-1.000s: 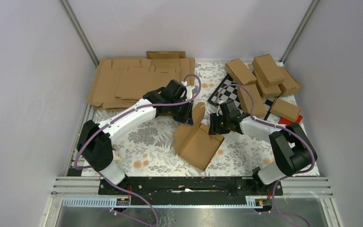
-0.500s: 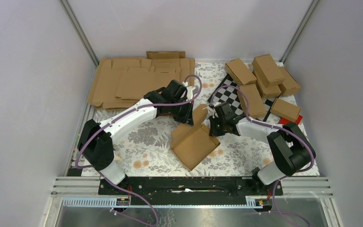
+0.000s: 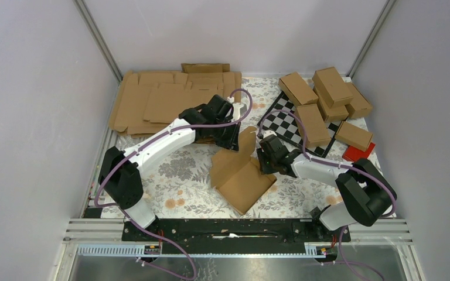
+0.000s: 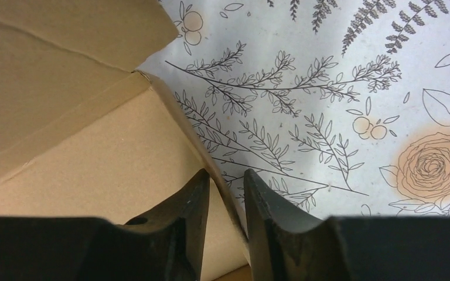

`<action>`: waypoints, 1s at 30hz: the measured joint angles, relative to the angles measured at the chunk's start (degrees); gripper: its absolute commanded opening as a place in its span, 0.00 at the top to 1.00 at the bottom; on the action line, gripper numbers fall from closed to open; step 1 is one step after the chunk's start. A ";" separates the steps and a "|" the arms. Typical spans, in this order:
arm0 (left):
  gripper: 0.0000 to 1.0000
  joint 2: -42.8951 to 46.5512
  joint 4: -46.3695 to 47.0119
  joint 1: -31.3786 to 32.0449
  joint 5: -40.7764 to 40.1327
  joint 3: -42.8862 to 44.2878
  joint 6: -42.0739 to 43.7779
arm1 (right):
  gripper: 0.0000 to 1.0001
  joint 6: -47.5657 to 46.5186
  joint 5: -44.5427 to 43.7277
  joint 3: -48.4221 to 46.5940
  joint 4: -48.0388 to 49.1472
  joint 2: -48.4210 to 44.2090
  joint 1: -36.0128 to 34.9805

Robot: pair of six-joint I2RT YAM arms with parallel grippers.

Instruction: Fold the paper box

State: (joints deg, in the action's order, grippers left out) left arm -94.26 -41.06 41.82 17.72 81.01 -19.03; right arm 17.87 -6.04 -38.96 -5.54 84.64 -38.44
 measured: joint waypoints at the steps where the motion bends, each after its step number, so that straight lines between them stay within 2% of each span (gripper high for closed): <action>1: 0.92 0.00 0.04 0.00 -0.04 0.31 0.20 | 0.58 0.09 -0.44 0.31 -0.02 -0.37 0.00; 4: 0.93 0.00 -0.07 0.00 -0.09 1.05 1.16 | 0.51 0.26 -0.52 0.35 -0.04 -0.48 -0.04; 7: 0.95 0.00 -0.52 0.00 -0.20 1.79 2.23 | 0.40 0.17 -0.33 0.35 -0.22 -0.63 -0.04; 13: 0.99 0.00 -1.20 0.00 -0.09 2.49 5.57 | 0.36 0.07 0.44 0.35 -2.01 -2.80 -0.04; 16: 1.00 -0.02 -1.31 0.00 0.85 2.64 8.66 | 0.39 -1.01 1.97 0.35 -1.99 -3.85 -0.07; 19: 1.00 -0.68 -1.99 0.02 1.46 3.41 12.22 | 0.46 -2.93 3.23 0.26 -1.99 -4.04 -0.11; 23: 1.00 -2.21 -3.15 0.02 1.36 5.46 17.09 | 0.48 -4.94 4.13 -0.46 -2.38 -4.04 -0.13; 27: 1.00 -2.51 -3.34 0.02 1.66 6.88 20.35 | 0.58 -5.84 4.20 -1.38 -2.71 -3.91 -0.13; 30: 1.00 -2.51 -3.43 0.02 1.90 7.82 22.16 | 0.59 -6.10 4.15 -1.42 -3.06 -3.85 -0.15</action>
State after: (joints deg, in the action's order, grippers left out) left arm -96.77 -44.49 41.85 19.62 88.84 3.14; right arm 11.77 -1.89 -40.38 -8.60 80.79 -38.59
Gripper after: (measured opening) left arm 0.032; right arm 0.423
